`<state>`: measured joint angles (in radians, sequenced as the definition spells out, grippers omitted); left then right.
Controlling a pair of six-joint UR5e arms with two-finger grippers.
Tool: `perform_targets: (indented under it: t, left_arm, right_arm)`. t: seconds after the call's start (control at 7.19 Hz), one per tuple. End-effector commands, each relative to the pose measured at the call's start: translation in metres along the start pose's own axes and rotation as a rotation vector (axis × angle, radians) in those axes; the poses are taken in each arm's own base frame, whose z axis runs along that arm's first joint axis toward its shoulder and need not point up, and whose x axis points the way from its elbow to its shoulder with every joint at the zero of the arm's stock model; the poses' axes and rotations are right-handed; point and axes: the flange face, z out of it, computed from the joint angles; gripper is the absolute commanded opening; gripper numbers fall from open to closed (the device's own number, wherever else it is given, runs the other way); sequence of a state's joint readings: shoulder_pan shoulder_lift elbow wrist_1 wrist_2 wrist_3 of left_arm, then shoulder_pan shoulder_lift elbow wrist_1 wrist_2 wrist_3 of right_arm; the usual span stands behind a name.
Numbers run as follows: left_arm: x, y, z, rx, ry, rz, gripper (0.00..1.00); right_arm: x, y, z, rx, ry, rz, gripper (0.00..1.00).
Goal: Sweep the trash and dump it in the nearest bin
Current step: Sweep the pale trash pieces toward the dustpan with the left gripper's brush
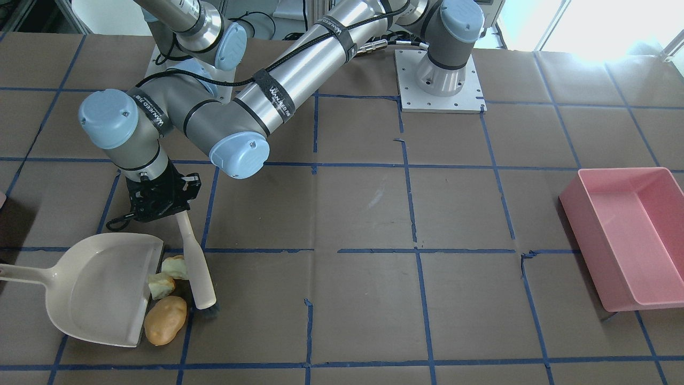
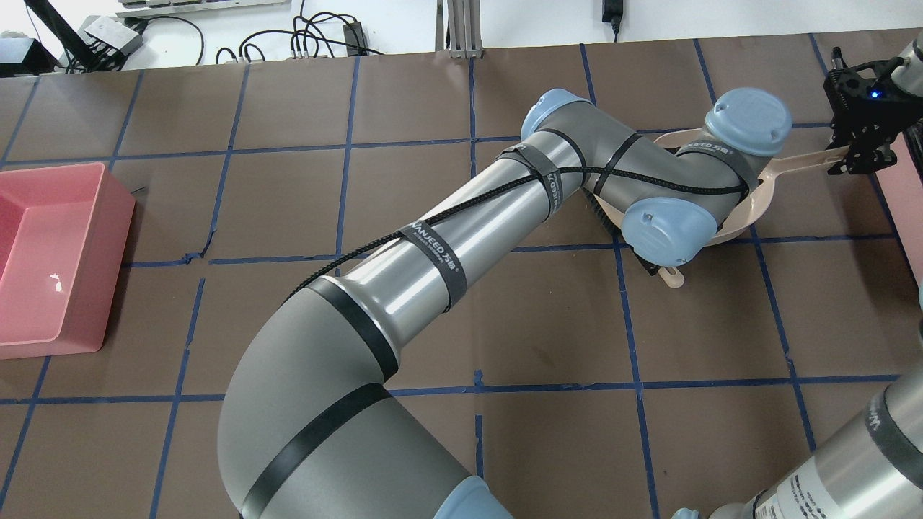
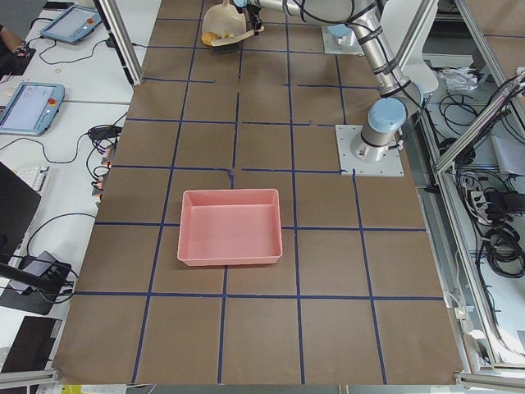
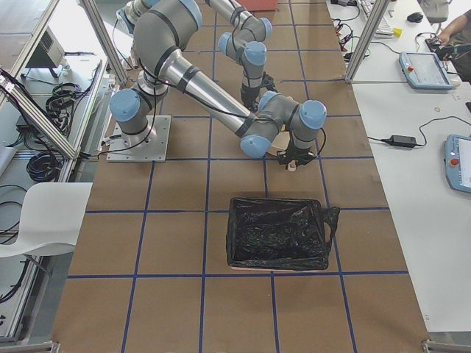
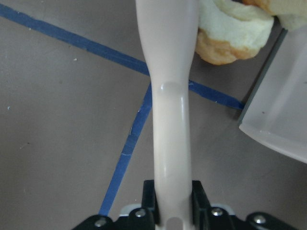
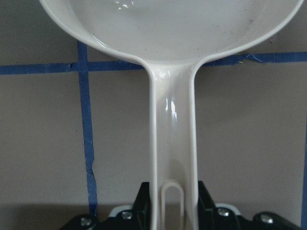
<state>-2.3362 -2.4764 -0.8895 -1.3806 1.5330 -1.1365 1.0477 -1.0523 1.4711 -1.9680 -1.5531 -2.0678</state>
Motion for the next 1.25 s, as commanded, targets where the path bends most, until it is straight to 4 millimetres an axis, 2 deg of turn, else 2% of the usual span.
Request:
perform_targets:
  t: [0.0,0.14,0.42,1.11]
  left_arm:
    - [0.001,0.0,-0.004,-0.002,0.008,0.003,0.0]
    - [0.0,0.001,-0.008,-0.002,0.008,0.008,0.0]
    - [0.0,0.001,0.0,-0.011,-0.001,0.01,0.0]
    - [-0.002,0.002,0.002,-0.035,-0.018,-0.054,0.0]
  right_arm:
    - [0.0,0.0,0.0,0.001,0.0,0.0,0.0]
    - [0.0,0.0,0.001,0.001,-0.001,0.002,0.0]
    - [0.0,0.0,0.0,0.001,0.0,0.002,0.0]
    - [0.0,0.0,0.0,-0.001,0.0,0.002,0.0]
